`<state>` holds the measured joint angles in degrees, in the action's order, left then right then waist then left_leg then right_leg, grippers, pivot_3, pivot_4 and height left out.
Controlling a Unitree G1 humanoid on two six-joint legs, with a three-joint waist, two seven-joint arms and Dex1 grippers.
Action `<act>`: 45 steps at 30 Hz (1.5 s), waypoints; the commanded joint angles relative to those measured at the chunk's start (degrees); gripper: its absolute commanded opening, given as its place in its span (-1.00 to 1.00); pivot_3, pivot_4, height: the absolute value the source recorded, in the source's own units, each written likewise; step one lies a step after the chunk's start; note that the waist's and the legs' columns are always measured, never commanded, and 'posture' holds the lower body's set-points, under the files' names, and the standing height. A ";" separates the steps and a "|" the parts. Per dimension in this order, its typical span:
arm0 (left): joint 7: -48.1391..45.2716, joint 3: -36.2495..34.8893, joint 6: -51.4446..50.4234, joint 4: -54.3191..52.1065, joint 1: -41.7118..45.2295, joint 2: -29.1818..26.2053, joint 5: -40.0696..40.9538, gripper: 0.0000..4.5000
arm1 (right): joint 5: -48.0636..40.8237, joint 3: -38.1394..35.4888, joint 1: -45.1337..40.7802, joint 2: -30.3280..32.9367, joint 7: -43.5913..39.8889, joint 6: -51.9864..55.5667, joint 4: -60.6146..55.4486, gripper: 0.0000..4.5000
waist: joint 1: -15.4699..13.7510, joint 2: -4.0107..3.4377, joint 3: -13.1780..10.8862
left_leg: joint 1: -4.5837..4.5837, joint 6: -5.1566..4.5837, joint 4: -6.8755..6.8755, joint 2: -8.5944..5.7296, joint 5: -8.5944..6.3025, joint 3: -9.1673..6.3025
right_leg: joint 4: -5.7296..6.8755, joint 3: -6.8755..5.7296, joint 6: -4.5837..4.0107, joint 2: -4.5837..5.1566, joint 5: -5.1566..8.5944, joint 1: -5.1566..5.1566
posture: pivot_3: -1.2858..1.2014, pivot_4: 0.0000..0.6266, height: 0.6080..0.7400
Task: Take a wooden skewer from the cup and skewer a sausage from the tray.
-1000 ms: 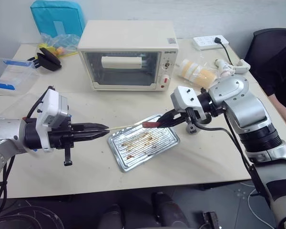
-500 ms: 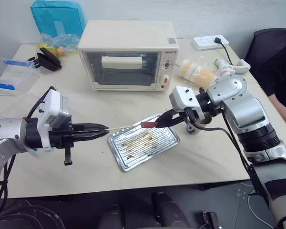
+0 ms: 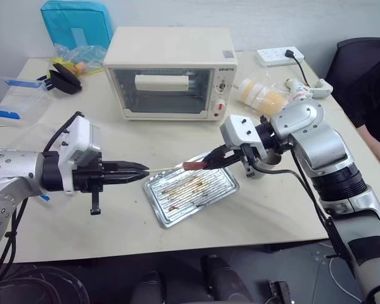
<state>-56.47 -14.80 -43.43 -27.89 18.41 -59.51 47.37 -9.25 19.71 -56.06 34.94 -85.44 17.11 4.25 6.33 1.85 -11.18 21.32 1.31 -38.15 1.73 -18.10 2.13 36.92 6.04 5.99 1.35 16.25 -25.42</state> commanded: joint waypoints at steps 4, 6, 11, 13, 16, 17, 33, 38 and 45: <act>-0.13 3.21 0.88 0.82 3.85 -0.12 -2.65 -1.00 | 5.20 1.82 -2.70 -1.30 3.50 -4.47 -2.98 -0.96 | 0.00 0.00 0.00 | 0.00 0.00 -0.01 -0.03 0.00 0.01 | 0.02 0.01 0.00 -0.13 0.00 -0.02 | 0.03 -0.52 1.00; 0.05 4.85 1.38 1.03 4.50 -0.17 -4.69 -1.00 | 6.25 2.24 -2.89 -1.56 4.08 -4.94 -4.08 -0.96 | -0.09 0.00 0.00 | 0.01 0.00 0.00 -0.01 0.00 0.00 | 0.01 -0.01 0.00 -0.14 0.00 -0.01 | 0.03 -0.52 1.00; 4.04 9.49 1.88 2.05 6.60 2.28 -10.93 -1.00 | 8.58 2.94 -3.38 -2.57 5.56 -4.96 -6.28 -0.96 | -0.16 0.00 0.00 | 0.02 0.00 -0.02 -0.02 0.00 0.00 | 0.01 0.01 0.00 -0.14 0.00 -0.01 | 0.03 -0.52 1.00; 5.85 10.63 1.75 2.07 7.28 3.81 -12.65 -1.00 | 9.17 2.90 -3.40 -2.96 5.98 -3.98 -6.69 -0.96 | -0.18 0.00 0.00 | 0.02 -0.01 -0.04 -0.02 0.00 0.00 | 0.03 0.01 0.01 -0.14 -0.01 -0.01 | 0.03 -0.52 1.00; 9.51 11.54 1.63 2.18 8.22 6.73 -15.16 -1.00 | 10.75 2.86 -3.58 -3.14 6.77 -3.44 -6.45 -0.96 | -0.19 0.00 0.00 | 0.03 -0.01 -0.04 -0.01 0.00 0.00 | 0.05 0.02 0.01 -0.13 -0.01 -0.01 | 0.03 -0.52 1.00; 10.37 11.62 1.38 2.10 8.38 7.51 -15.60 -1.00 | 11.12 2.84 -3.67 -3.19 6.94 -3.28 -6.29 -0.96 | -0.20 0.00 0.00 | 0.03 -0.01 -0.04 -0.01 0.00 0.00 | 0.05 0.01 0.01 -0.13 -0.01 -0.01 | 0.03 -0.52 1.00; 13.68 11.94 -0.32 0.32 8.31 12.81 -17.34 -1.00 | 9.72 1.98 -4.27 -4.80 6.63 -0.74 -6.90 -0.96 | -0.16 0.00 0.00 | 0.02 0.00 -0.05 0.00 0.01 -0.01 | 0.08 0.01 0.02 0.05 -0.02 -0.02 | 0.03 -0.52 1.00; 13.26 10.59 -0.32 -0.48 6.78 12.11 -16.94 -1.00 | 9.96 1.77 -3.90 -4.52 6.50 -1.03 -7.18 -0.27 | -0.14 0.00 0.00 | 0.02 0.00 -0.05 0.01 0.01 -0.01 | 0.08 0.02 0.03 0.05 -0.02 -0.01 | 0.03 -0.52 1.00; 17.24 2.12 -4.11 -6.65 0.45 11.87 -14.43 -1.00 | 5.01 -3.48 -5.62 -2.24 5.23 3.49 -4.89 -0.12 | 0.05 0.00 0.00 | 0.02 0.00 -0.05 0.09 0.00 -0.02 | 0.10 0.04 0.03 0.11 -0.02 -0.02 | 0.03 -0.52 1.00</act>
<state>-41.18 -8.52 -46.49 -31.36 19.89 -47.46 31.81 -0.68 20.38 -59.48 31.81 -79.25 18.67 1.86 6.38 1.85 -11.18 21.34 1.30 -38.20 1.82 -18.09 2.11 37.03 6.07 6.02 1.47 16.23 -25.44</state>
